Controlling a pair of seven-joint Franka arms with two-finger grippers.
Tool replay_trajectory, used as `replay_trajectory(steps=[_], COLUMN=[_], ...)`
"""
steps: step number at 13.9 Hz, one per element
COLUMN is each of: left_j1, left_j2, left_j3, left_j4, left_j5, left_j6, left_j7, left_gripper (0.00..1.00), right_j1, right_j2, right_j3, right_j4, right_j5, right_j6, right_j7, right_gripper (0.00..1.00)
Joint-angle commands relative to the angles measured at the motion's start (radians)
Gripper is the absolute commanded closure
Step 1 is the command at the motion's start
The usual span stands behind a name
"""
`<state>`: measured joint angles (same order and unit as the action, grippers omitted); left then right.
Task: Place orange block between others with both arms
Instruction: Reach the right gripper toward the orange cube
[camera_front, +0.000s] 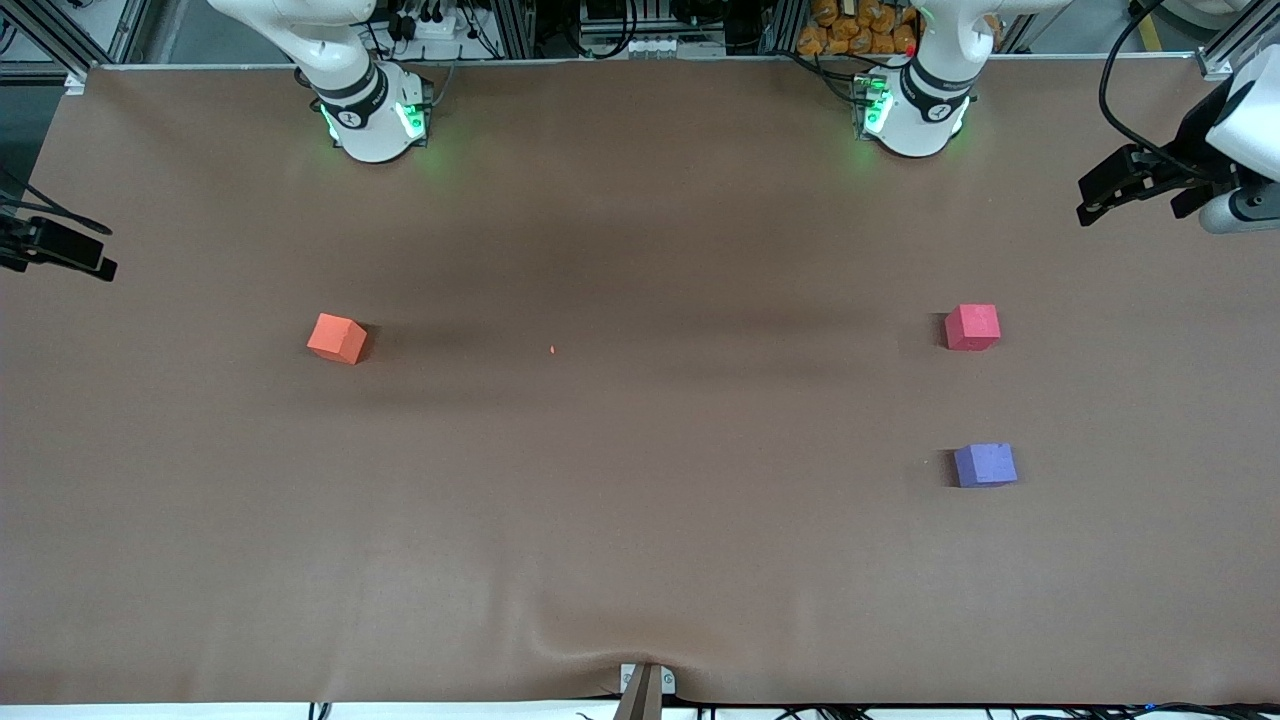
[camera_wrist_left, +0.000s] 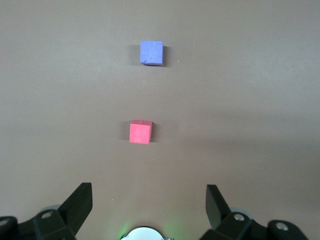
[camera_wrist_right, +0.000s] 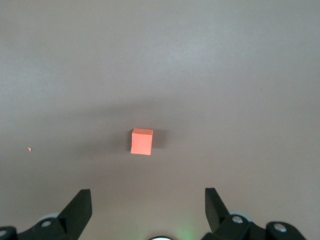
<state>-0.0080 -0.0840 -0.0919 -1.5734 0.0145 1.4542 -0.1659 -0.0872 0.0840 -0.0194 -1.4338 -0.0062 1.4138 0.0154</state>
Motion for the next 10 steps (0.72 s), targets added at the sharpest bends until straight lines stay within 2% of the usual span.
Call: replay_trajectory(steps=[1,6,10], left_j1=[0.005,0.005,0.002], left_j2=[0.000,0.006,0.006], left_j3=[-0.002,-0.008,-0.008], left_j4=[0.026,0.016,0.015], left_j5=[0.001,0.001,0.001], left_j6=[-0.026,-0.028,-0.026], left_j7=[0.017,0.023,0.014], left_gripper=[0.00,0.00,0.00], right_j1=[-0.003,-0.002,-0.002], right_j2=[-0.021,-0.018,-0.020], right_j3=[0.009,0.010,0.010], right_j4=[-0.026,-0.049,-0.129], right_j5=[-0.011,-0.009,-0.008], right_j6=[0.005,0.016,0.069], right_j7=[0.009,0.009,0.011], right_gripper=[0.00,0.00,0.00])
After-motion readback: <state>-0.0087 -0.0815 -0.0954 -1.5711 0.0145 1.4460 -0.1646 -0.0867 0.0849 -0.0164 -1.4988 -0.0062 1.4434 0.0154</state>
